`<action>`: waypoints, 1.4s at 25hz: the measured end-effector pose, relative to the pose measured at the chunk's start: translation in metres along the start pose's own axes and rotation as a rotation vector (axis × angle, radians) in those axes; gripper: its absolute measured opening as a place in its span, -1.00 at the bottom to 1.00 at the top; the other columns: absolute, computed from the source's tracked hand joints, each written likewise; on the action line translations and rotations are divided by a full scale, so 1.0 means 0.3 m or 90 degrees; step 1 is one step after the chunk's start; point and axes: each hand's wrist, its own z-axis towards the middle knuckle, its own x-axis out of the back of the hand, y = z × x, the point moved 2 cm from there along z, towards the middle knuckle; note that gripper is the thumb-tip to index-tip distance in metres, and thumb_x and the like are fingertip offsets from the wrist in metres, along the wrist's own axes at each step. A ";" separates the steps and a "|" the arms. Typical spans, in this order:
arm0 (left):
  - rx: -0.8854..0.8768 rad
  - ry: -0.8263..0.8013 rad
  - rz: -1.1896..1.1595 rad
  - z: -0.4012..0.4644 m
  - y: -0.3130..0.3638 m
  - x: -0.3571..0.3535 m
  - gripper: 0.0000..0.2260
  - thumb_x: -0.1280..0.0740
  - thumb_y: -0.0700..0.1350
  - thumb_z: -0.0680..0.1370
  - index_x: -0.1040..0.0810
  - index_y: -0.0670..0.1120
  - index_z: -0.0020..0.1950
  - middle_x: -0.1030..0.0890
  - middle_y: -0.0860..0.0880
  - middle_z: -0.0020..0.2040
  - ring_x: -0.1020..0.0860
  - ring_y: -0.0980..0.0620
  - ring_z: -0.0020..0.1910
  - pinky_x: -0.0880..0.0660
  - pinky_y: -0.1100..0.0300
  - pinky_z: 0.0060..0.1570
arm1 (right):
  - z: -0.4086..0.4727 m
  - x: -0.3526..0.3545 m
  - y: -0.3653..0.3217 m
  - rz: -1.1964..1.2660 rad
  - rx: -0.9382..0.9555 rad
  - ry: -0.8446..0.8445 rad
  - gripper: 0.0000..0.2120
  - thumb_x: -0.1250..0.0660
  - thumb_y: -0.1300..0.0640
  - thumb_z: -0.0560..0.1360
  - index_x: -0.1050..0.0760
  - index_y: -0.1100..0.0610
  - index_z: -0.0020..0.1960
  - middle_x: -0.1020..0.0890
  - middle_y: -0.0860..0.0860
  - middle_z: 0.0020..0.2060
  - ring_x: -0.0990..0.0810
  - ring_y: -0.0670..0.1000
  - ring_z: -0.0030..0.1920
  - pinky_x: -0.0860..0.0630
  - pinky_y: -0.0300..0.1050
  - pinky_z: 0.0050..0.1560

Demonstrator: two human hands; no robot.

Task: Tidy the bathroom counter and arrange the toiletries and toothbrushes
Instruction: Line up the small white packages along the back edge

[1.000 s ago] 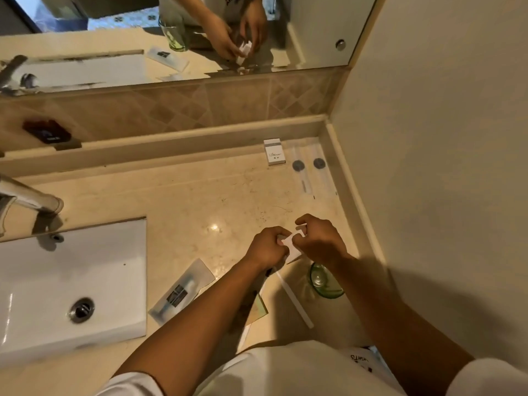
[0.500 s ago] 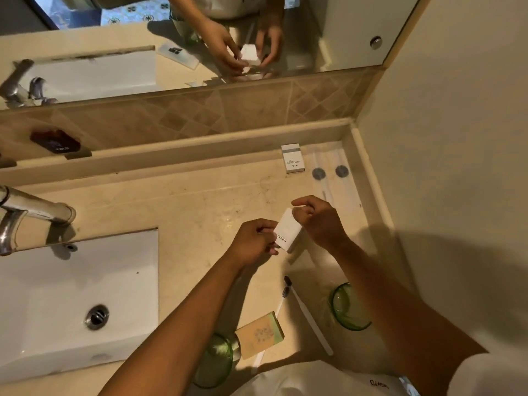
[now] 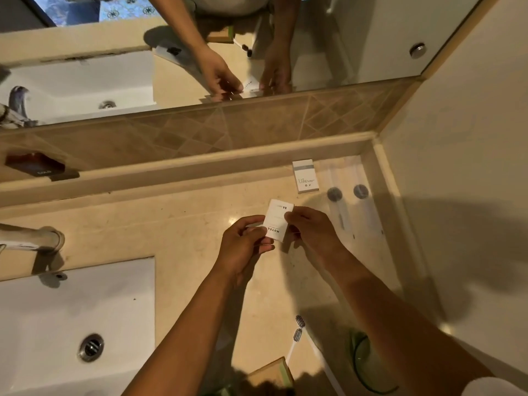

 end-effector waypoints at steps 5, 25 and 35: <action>-0.048 0.022 0.001 0.052 0.048 -0.008 -0.79 -0.35 -0.37 0.55 -0.62 -0.26 0.17 -0.63 -0.27 -0.09 -0.60 -0.21 -0.11 -0.59 -0.21 0.12 | 0.065 0.022 -0.003 0.064 0.003 -0.045 -0.55 -0.46 0.05 0.44 -0.52 0.01 0.31 -0.72 0.10 0.05 -0.71 0.15 -0.01 -0.62 0.19 -0.01; -0.229 0.038 0.312 0.227 0.095 -0.105 -0.77 -0.37 -0.28 0.49 -0.67 -0.07 0.08 -0.69 -0.02 -0.11 -0.67 0.01 -0.08 -0.63 -0.01 0.03 | 0.130 -0.014 -0.017 -0.549 0.279 0.048 -0.44 -0.40 0.24 0.52 -0.37 -0.03 0.47 -0.28 -0.02 0.41 -0.39 0.00 0.41 -0.46 -0.15 0.39; -0.611 0.025 0.773 0.215 -0.022 -0.066 -0.78 -0.40 -0.16 0.53 -0.70 -0.07 0.15 -0.52 -0.12 0.38 -0.34 -0.20 0.47 -0.35 0.00 0.42 | 0.116 -0.013 0.015 -0.690 0.323 0.058 -0.44 -0.37 0.16 0.51 -0.36 -0.01 0.48 -0.35 0.03 0.49 -0.30 0.12 0.47 -0.36 0.15 0.45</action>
